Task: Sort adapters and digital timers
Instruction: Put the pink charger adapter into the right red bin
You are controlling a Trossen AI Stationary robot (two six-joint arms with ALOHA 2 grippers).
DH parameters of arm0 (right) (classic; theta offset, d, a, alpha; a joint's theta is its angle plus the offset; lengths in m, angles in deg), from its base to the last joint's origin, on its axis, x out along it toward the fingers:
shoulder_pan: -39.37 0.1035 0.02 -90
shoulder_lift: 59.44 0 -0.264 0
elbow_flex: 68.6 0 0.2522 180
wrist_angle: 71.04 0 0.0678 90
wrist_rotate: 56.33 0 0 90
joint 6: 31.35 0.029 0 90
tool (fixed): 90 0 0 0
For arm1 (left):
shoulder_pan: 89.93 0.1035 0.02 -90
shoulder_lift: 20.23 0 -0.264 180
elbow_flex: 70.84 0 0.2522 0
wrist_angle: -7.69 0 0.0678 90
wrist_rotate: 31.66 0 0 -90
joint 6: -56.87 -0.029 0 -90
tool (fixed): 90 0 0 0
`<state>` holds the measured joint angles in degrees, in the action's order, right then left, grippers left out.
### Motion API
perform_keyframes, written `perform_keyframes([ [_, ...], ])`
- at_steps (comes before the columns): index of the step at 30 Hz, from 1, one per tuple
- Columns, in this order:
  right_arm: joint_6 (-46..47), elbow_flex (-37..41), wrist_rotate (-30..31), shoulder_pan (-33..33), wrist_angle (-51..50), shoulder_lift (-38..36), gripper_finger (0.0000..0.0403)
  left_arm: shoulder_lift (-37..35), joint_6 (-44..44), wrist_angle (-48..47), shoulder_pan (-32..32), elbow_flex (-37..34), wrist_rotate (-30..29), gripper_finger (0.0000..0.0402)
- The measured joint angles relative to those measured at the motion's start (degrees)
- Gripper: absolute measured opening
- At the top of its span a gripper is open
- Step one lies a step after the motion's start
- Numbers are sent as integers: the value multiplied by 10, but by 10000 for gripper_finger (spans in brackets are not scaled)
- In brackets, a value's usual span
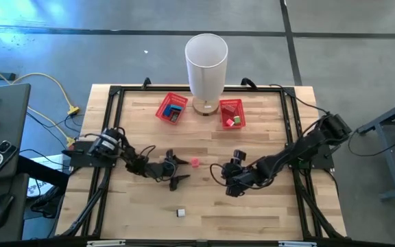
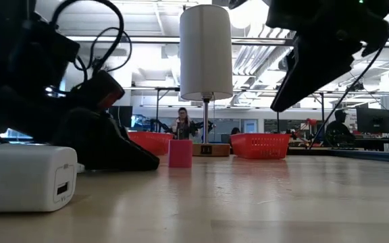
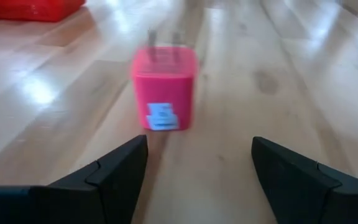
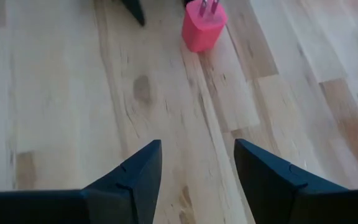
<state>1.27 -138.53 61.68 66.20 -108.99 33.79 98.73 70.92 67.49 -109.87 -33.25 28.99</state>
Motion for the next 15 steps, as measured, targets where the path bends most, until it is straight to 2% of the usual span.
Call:
perform_keyframes([
  [8, -44, 0, -12, -5, 48, 11, 189, 0, 8, 2, 26, 1, 5, 281],
  [15, -59, 0, -22, -14, 69, 11, 189, 0, 13, 3, 24, 17, 5, 281],
])
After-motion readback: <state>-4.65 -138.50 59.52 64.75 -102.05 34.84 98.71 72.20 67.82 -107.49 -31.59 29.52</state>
